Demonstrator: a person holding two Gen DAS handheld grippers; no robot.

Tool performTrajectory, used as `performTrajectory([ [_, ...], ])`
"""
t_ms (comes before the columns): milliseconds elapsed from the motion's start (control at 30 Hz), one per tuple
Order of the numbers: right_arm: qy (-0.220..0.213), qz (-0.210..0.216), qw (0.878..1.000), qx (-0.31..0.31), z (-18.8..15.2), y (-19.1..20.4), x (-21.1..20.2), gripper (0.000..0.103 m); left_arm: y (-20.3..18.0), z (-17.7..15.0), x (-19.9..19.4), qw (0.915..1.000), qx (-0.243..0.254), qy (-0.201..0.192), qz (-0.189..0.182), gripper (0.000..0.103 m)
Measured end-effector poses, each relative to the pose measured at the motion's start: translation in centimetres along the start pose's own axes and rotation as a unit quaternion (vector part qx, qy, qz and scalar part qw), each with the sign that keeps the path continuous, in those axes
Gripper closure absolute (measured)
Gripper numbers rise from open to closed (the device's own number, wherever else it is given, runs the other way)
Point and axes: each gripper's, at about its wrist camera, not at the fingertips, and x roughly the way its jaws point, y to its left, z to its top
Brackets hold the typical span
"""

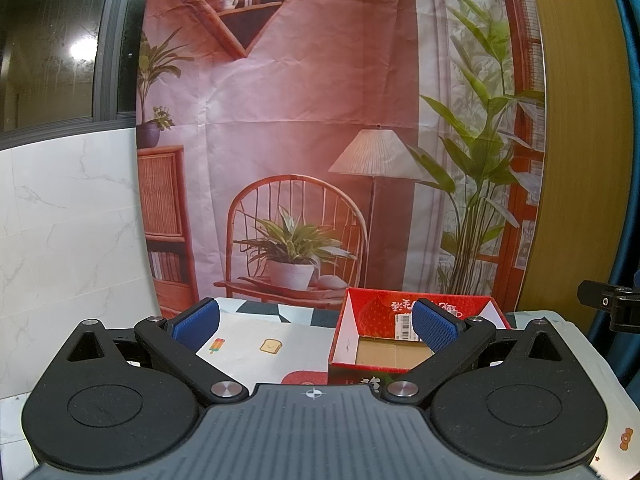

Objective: Organize soft objects

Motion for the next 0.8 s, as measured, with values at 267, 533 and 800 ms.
performTrajectory([
  [267,-0.004,0.002,1.0,0.006,-0.3,-0.1,0.2,0.0,0.0,-0.8,0.5,1.0,-0.001,0.005,-0.004,0.0],
  [533,0.003,0.013,0.999,0.034,-3.2,-0.4,1.7,0.0,0.0,-3.9,2.7,0.9993,0.003,0.036,-0.004,0.0],
  [800,0.046,0.014,0.999,0.013,-9.4,1.8,3.9,0.0,-0.1,-8.1,5.4,0.9957,0.011,0.092,-0.01,0.0],
])
